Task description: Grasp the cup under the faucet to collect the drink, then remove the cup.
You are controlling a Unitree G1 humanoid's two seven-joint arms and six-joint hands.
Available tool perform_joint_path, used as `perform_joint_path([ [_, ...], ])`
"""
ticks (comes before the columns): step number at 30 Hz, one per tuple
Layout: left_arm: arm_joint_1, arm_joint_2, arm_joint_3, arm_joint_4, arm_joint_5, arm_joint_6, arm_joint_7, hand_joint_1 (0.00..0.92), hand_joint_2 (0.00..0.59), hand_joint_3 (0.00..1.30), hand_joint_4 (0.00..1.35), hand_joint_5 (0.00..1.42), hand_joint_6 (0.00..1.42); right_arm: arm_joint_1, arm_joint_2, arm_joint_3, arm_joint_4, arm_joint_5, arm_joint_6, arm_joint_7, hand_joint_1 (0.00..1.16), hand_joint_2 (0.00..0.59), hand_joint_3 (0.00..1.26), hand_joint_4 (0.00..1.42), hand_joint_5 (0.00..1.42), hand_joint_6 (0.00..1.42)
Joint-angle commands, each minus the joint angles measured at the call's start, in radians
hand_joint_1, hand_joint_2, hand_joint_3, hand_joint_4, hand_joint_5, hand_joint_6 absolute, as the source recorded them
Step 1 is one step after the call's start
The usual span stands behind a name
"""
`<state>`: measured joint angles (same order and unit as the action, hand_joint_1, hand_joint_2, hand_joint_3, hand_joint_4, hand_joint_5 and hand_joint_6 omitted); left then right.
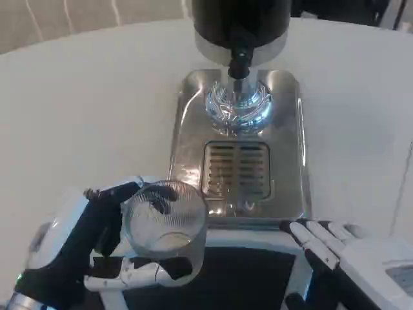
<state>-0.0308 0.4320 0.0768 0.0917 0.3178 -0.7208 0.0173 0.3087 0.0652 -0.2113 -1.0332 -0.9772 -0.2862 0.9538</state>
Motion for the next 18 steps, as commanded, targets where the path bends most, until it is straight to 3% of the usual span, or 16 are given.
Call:
perform_joint_path([
  [1, -0.001, 0.002, -0.001, 0.004, -0.008, -0.024, 0.000, 0.602, 0.000, 0.97, 1.15, 1.42, 1.42, -0.010, 0.056, 0.000, -0.014, -0.005, 0.005, 0.001, 0.21, 0.534, 0.00, 0.00, 0.00, 0.00],
  [18, -0.006, -0.002, -0.002, 0.020, -0.008, -0.018, 0.003, 0.602, 0.000, 0.97, 1.15, 1.42, 1.42, -0.017, 0.059, 0.002, -0.014, -0.009, 0.010, 0.005, 0.20, 0.532, 0.00, 0.00, 0.00, 0.00],
])
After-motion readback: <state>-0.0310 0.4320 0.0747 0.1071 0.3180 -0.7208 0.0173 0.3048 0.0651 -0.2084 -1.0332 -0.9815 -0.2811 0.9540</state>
